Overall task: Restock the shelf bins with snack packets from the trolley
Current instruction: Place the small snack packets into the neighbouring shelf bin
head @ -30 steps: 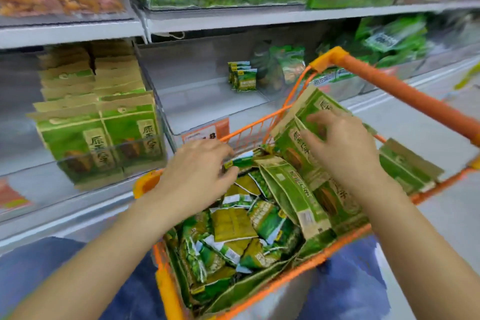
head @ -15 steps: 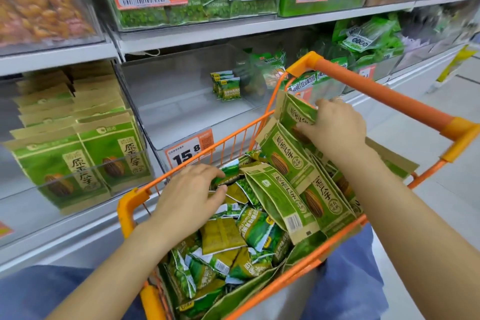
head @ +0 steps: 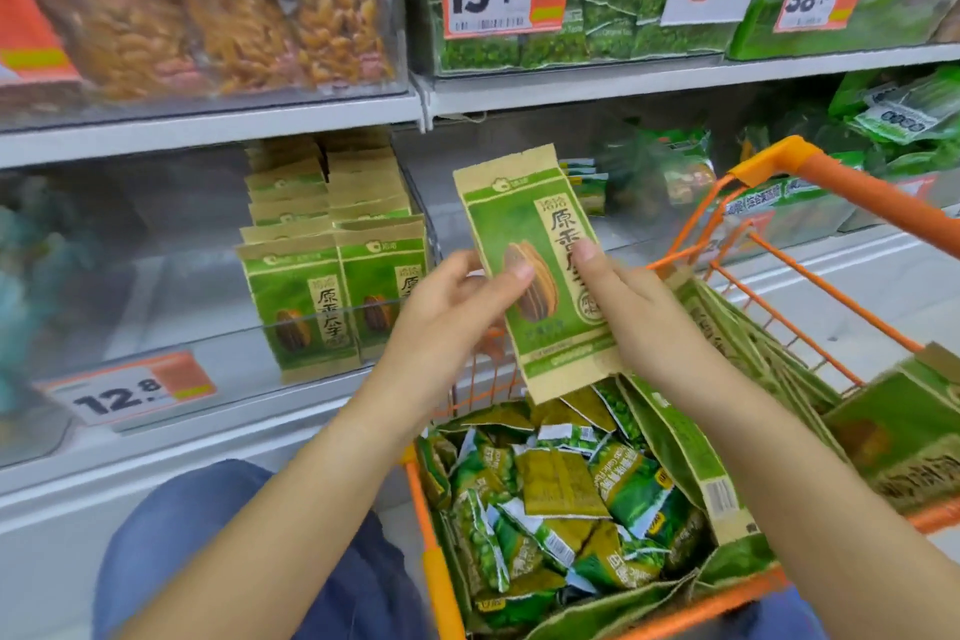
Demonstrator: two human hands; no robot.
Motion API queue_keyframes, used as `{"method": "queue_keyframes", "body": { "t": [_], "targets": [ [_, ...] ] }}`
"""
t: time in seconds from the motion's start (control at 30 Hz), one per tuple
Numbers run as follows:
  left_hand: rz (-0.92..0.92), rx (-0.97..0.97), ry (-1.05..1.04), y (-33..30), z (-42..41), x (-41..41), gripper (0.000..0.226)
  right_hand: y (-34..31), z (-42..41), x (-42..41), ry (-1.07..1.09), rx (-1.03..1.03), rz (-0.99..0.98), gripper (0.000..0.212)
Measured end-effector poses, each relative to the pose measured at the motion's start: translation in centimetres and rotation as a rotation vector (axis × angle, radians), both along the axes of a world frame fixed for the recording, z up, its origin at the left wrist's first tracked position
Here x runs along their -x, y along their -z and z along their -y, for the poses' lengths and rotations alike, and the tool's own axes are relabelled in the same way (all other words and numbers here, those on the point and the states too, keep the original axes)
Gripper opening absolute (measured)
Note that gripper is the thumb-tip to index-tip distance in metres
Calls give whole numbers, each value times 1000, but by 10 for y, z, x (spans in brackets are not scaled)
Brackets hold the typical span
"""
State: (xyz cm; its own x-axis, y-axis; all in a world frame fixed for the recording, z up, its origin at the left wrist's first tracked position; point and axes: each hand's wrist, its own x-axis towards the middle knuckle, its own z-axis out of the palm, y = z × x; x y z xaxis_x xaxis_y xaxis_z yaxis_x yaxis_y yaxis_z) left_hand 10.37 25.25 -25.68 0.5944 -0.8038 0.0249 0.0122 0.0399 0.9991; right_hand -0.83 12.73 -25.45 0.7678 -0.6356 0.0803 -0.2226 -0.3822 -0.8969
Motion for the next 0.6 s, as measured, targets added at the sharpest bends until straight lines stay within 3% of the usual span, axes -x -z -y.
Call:
{"method": "queue_keyframes", "body": {
  "t": [0.1,0.2,0.4,0.5,0.6],
  "targets": [
    [-61,49,-150,1,-36,-20,18,1,-35,-41,-169,-39,-39,61],
    [-54,25,-311,8,-79,-48,21,2,-63,-81,-269,54,-90,79],
    [-235,23,-612,5,-156,-122,14,15,-90,-148,-146,755,69,40],
    [-273,-39,-633,4,-163,-167,25,33,-89,-178,-118,1018,97,46],
    [-255,-125,-651,15,-145,-211,17,44,-88,-203,-116,1204,83,52]
  ]
}}
